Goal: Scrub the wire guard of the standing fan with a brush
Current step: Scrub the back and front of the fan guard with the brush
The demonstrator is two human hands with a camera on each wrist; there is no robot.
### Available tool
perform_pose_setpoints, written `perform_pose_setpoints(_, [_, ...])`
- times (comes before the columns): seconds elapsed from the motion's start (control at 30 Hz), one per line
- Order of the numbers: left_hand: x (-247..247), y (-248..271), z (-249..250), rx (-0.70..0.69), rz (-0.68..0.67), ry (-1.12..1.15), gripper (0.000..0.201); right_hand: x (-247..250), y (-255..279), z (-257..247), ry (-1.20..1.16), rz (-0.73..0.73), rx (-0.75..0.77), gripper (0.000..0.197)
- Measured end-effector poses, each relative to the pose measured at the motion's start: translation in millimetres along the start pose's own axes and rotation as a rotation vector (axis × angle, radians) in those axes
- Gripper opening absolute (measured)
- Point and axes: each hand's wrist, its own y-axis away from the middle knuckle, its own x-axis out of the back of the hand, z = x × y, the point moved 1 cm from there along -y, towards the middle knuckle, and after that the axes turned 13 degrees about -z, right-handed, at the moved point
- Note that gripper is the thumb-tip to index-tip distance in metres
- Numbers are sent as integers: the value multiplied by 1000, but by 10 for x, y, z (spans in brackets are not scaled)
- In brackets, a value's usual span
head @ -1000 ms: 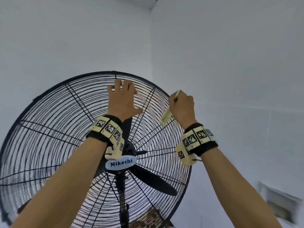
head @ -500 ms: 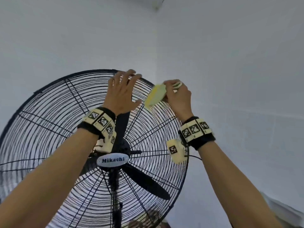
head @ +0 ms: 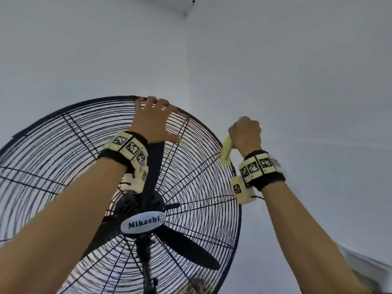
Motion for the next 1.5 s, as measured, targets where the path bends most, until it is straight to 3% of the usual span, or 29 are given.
perform_pose_setpoints(0.1, [-12,10,4,6,6,5,97,-187,-7,-326,121,-25,146,30])
perform_pose_setpoints(0.23, [-26,3,-4,10,22,10,96,-213,-131,-852,-118,39,344,36])
perform_pose_setpoints(0.33, [-23,18,-26,11,26,22,97,-45,-214,-847,-206,55,276,53])
perform_pose_setpoints(0.47, [-9,38,-26,3,34,26,95,-59,-155,-402,152,-25,21,31])
perform_pose_setpoints(0.53, [-10,41,0,4,23,16,95,-150,-135,-393,223,-44,40,29])
perform_pose_setpoints(0.63, [-15,33,20,9,34,6,95,-179,-239,-695,-84,38,220,34])
perform_pose_setpoints(0.73, [-24,36,1,3,49,12,95,-129,-314,-870,-310,109,239,38])
perform_pose_setpoints(0.87, [-20,30,-28,5,38,22,96,-156,-221,-470,84,-3,29,33])
perform_pose_setpoints(0.93, [-17,32,-8,10,28,5,96,-184,-194,-269,227,-30,9,33])
perform_pose_setpoints(1.0, [-18,22,18,17,36,-10,96,-148,-195,-345,84,26,105,34])
perform_pose_setpoints(1.1, [-21,20,50,11,50,-15,96,-164,-229,-510,-464,85,242,40])
perform_pose_setpoints(1.17, [-22,21,41,5,48,-1,96,-236,-237,-470,-604,83,179,42])
perform_pose_setpoints(1.23, [-13,26,21,8,37,6,96,-248,-228,-291,-651,125,18,31])
perform_pose_setpoints(1.3, [-1,45,5,19,26,1,96,-211,-245,-18,-560,107,-190,30])
perform_pose_setpoints(1.37, [7,56,1,24,18,5,96,-84,-223,96,-476,55,-299,37])
perform_pose_setpoints(1.5, [28,53,47,9,15,17,97,-165,-421,-78,-740,140,-196,38])
